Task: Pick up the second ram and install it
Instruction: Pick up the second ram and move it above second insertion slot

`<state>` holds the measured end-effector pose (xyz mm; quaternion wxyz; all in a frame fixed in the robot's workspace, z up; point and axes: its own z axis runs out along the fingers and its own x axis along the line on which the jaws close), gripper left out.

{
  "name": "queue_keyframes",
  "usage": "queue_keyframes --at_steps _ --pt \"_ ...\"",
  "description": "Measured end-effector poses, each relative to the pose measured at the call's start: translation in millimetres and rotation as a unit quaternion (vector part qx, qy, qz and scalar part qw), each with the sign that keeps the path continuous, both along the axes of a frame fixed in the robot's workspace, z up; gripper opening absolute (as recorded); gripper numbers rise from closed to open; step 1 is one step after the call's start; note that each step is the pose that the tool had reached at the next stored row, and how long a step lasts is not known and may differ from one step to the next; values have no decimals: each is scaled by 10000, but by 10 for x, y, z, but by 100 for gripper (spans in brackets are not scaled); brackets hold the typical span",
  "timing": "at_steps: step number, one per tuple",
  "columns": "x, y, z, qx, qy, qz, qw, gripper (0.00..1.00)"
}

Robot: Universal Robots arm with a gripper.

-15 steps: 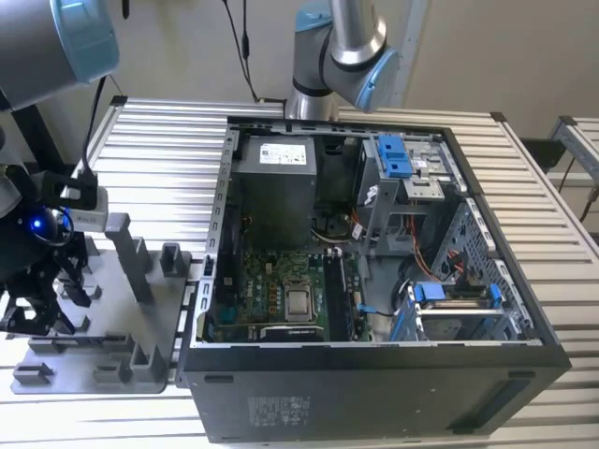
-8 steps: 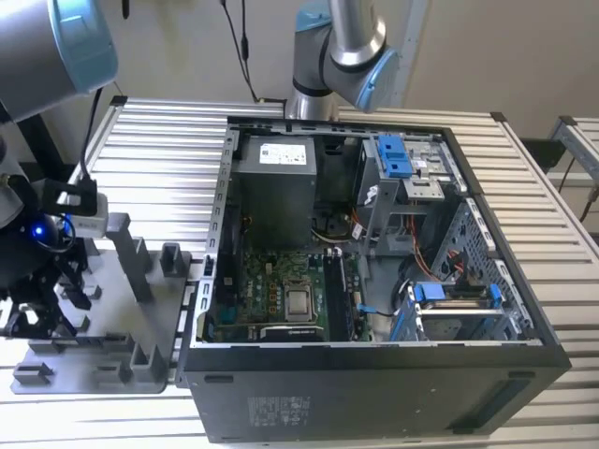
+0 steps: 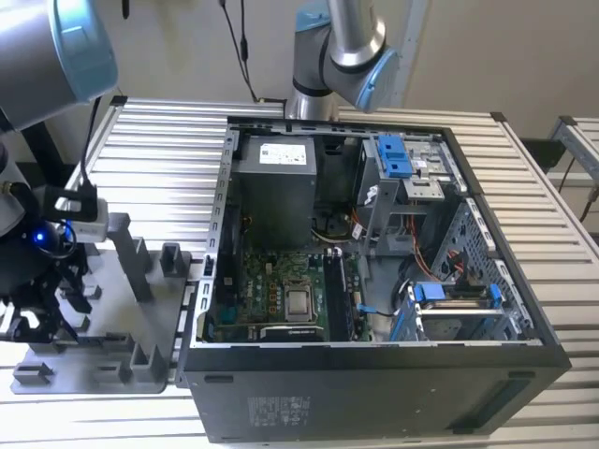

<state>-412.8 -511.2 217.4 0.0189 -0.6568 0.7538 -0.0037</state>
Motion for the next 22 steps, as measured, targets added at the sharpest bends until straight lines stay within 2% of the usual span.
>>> queue_keyframes --at_steps 22 --pt "-26 -2 -226 -1 1 11 10000 42"
